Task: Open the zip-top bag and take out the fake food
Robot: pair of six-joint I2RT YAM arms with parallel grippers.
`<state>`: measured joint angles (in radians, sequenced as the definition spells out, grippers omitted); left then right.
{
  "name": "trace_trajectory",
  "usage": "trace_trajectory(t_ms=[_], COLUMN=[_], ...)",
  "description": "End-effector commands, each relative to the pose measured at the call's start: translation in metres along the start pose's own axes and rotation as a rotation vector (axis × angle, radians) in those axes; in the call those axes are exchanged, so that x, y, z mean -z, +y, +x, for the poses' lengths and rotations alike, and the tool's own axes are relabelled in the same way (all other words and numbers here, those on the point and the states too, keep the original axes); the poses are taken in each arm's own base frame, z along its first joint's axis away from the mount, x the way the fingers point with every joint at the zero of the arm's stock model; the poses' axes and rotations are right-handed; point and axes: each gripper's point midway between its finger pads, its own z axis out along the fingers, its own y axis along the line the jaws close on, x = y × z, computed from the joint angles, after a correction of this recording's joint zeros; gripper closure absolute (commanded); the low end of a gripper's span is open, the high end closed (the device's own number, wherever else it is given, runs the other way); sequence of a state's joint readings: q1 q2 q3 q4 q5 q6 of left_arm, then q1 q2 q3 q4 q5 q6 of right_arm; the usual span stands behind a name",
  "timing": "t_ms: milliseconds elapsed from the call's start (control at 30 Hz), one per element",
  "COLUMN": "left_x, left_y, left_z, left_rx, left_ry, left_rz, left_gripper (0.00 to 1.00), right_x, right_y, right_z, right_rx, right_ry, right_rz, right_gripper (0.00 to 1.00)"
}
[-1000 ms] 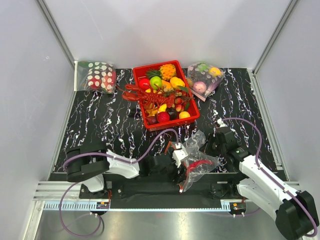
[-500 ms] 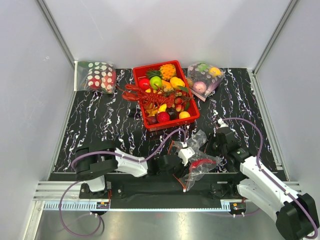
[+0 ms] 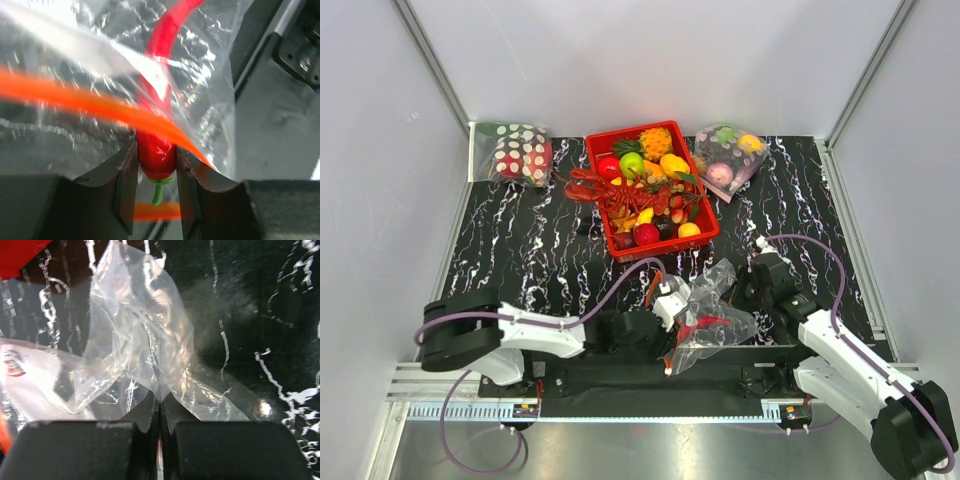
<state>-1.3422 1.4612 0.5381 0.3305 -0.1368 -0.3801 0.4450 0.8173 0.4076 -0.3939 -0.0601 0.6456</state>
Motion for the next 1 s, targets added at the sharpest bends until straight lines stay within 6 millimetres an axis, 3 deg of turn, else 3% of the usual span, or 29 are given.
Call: trace_trajectory(t_ms=[0, 200, 667, 967], left_x=[0.016, 0.036, 0.092, 0.137], left_y=[-0.004, -0.007, 0.039, 0.071], left_z=[-0.004, -0.004, -0.011, -0.036], left_rx=[0.038, 0.046, 0.092, 0.133], left_ry=[-0.02, 0.002, -0.043, -0.108], left_rz=[0.011, 0.024, -0.184, -0.345], left_gripper=[0.75, 0.76, 0.73, 0.73], right_x=[0.001, -0.006, -0.017, -0.011], right_y=[0.008, -0.004, -0.033, -0.044], right_z=[-0.032, -0.048, -0.089, -0.123], right_rx=[0.031, 0.05, -0.045, -0.089], right_ry=[-0.099, -0.132, -0.19, -0.25], right_rz=[0.019, 0.095, 0.148, 0.183], right_gripper=[1.0, 1.0, 1.0, 1.0])
